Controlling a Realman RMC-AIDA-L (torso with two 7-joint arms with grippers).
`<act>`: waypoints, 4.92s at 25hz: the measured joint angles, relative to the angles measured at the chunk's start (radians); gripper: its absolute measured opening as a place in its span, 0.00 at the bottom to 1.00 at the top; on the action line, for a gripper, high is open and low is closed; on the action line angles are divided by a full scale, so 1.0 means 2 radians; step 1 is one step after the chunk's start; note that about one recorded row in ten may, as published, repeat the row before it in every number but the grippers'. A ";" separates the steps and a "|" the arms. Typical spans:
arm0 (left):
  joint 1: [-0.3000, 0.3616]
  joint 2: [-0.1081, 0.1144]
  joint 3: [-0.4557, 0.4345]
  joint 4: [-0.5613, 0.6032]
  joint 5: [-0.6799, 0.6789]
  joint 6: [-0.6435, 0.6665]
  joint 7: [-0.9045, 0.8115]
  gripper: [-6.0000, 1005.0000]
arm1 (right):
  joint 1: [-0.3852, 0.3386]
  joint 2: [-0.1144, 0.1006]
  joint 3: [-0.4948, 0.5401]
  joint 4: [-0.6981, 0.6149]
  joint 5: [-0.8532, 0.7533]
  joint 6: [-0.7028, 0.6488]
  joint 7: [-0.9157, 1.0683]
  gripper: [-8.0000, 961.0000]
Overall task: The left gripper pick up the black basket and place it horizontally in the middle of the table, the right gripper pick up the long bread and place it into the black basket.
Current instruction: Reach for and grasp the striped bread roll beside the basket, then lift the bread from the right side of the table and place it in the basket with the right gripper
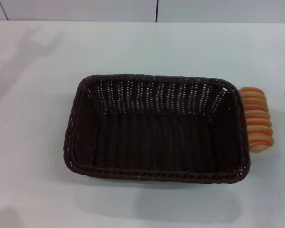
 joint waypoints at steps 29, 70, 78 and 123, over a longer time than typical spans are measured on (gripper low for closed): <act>0.057 -0.001 -0.070 0.248 -0.302 0.008 0.539 0.82 | -0.053 -0.045 0.004 0.182 -0.014 0.049 -0.060 0.86; 0.064 -0.002 -0.085 0.239 -0.303 0.012 0.542 0.82 | -0.113 -0.078 -0.026 0.287 -0.024 0.162 -0.141 0.78; 0.065 -0.003 -0.085 0.239 -0.303 0.010 0.541 0.82 | -0.107 -0.072 -0.021 0.276 -0.025 0.184 -0.139 0.76; 0.062 -0.002 -0.085 0.238 -0.305 -0.001 0.537 0.82 | -0.176 -0.054 -0.037 0.310 -0.240 -0.059 -0.121 0.53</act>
